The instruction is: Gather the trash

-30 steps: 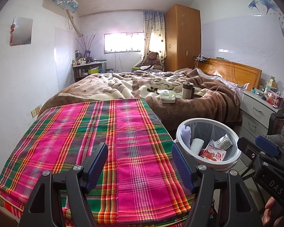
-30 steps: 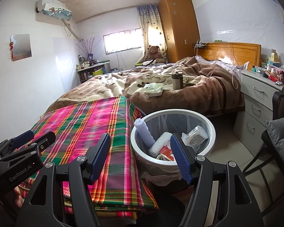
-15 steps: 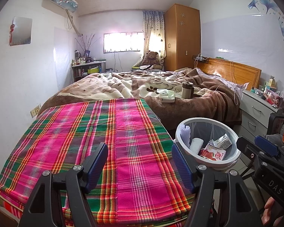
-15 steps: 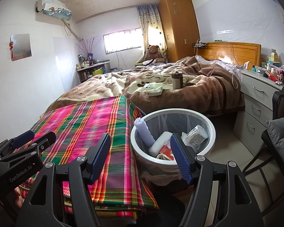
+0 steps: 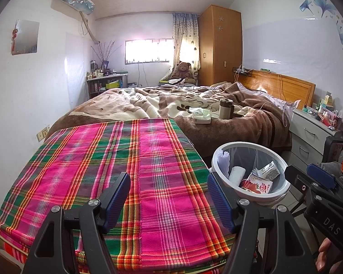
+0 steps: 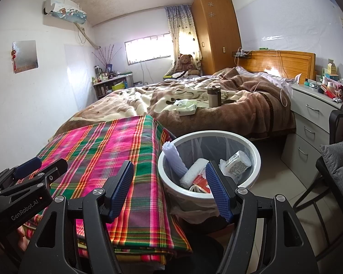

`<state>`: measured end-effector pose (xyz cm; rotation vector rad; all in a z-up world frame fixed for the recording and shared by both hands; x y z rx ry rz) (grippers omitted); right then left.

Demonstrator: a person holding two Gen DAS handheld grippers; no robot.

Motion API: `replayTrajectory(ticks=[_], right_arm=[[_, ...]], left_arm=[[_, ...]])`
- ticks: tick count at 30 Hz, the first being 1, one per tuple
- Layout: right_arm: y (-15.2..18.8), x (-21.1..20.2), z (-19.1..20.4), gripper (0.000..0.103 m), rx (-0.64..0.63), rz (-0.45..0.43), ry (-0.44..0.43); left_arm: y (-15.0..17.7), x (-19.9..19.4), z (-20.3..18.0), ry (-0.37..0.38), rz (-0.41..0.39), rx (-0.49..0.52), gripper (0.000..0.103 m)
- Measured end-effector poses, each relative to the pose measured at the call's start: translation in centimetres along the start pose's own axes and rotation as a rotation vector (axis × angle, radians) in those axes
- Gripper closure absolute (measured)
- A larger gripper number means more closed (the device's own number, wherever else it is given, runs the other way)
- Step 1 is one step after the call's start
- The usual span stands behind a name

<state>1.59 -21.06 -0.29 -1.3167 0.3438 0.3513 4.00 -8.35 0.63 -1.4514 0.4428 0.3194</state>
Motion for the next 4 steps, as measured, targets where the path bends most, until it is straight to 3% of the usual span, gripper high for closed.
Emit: replayTrajectory(ticks=[4], right_arm=[[0.07, -0.02, -0.01, 0.036, -0.001, 0.004, 0.003]], left_arm=[[0.05, 0.07, -0.01, 0.002, 0.003, -0.003, 0.034]])
Point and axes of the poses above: each gripper's, at about its wrist camera, not at the fingertips, and x roughly the way its jaws point, z to its left, y to its underside, the point moved 5 cm from there along x, roughly the way its jaws point, and after that the axes turned 8 degrees about -y, right-handed, at the moved point
